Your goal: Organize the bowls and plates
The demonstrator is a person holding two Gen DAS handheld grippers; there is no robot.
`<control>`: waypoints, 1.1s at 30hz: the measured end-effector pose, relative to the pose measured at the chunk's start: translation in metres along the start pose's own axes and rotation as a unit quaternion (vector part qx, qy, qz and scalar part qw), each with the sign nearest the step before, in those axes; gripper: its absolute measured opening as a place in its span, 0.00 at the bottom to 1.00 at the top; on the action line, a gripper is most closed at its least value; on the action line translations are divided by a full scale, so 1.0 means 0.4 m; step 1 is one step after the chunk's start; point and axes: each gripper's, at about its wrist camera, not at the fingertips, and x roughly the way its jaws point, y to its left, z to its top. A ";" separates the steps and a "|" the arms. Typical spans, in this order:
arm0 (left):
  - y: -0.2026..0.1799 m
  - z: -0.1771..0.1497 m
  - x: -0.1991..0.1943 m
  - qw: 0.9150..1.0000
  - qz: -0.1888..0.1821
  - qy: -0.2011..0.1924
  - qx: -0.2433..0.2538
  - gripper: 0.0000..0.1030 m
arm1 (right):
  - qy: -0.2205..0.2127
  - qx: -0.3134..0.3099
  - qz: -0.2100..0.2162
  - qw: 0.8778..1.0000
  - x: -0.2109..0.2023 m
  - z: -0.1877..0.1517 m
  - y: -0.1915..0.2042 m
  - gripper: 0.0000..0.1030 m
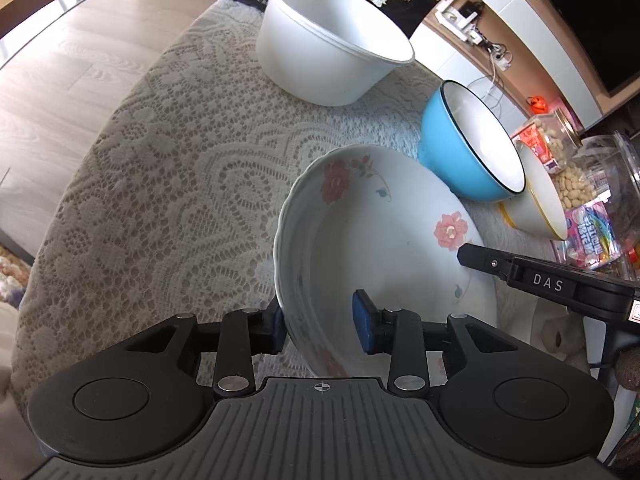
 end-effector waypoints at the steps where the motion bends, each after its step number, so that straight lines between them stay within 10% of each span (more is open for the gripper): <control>1: -0.002 0.007 0.006 1.000 -0.003 0.000 0.005 0.36 | 0.001 0.000 -0.005 1.000 0.000 0.001 -0.004 0.16; 8: 0.012 0.023 0.010 1.000 -0.001 -0.019 -0.002 0.30 | -0.023 0.015 0.001 1.000 -0.022 -0.011 -0.021 0.16; 16: -0.012 0.007 -0.131 0.985 0.043 -0.163 0.034 0.28 | -0.151 0.016 -0.064 0.986 -0.206 -0.100 -0.073 0.21; 23: -0.239 -0.083 -0.085 0.980 -0.110 -0.077 0.145 0.28 | -0.169 0.080 -0.129 0.974 -0.317 -0.276 -0.193 0.33; 33: -0.367 -0.178 0.035 0.980 -0.067 -0.024 0.188 0.28 | -0.140 0.177 -0.107 0.968 -0.309 -0.426 -0.313 0.36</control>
